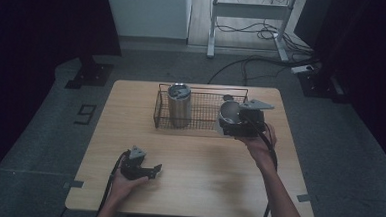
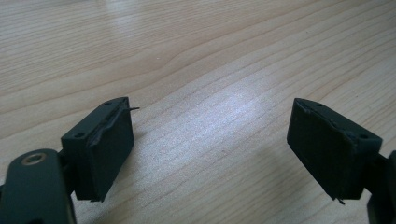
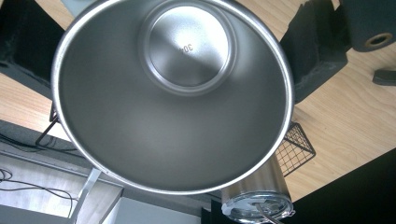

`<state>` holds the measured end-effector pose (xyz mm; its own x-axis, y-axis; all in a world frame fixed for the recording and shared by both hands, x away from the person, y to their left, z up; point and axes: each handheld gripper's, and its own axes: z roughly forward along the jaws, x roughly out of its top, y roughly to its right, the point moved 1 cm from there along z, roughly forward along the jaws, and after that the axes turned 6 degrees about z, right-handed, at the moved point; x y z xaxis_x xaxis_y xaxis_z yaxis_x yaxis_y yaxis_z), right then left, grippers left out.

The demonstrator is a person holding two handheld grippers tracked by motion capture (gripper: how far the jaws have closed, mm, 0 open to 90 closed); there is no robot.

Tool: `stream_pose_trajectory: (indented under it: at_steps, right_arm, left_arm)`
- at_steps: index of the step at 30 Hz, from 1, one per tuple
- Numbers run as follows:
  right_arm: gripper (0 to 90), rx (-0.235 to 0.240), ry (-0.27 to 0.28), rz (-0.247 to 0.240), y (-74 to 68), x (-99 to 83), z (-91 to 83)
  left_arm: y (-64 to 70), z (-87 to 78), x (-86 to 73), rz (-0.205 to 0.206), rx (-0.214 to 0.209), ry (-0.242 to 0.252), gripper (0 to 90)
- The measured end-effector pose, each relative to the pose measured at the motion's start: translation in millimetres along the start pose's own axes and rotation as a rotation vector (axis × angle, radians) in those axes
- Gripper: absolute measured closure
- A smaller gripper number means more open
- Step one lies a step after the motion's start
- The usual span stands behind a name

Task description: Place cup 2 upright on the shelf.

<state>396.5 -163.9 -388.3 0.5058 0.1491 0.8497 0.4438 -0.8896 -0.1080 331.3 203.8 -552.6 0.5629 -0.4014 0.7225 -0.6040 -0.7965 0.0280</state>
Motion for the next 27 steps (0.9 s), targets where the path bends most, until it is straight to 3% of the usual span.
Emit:
stream_pose_trajectory:
  at_steps: [27]
  right_arm:
    - [6.7,-0.013,0.002,0.017,0.8,20.0,9.1]
  left_arm:
    - [-0.2,0.6,0.0,0.000,-0.008,-0.008,14.9]
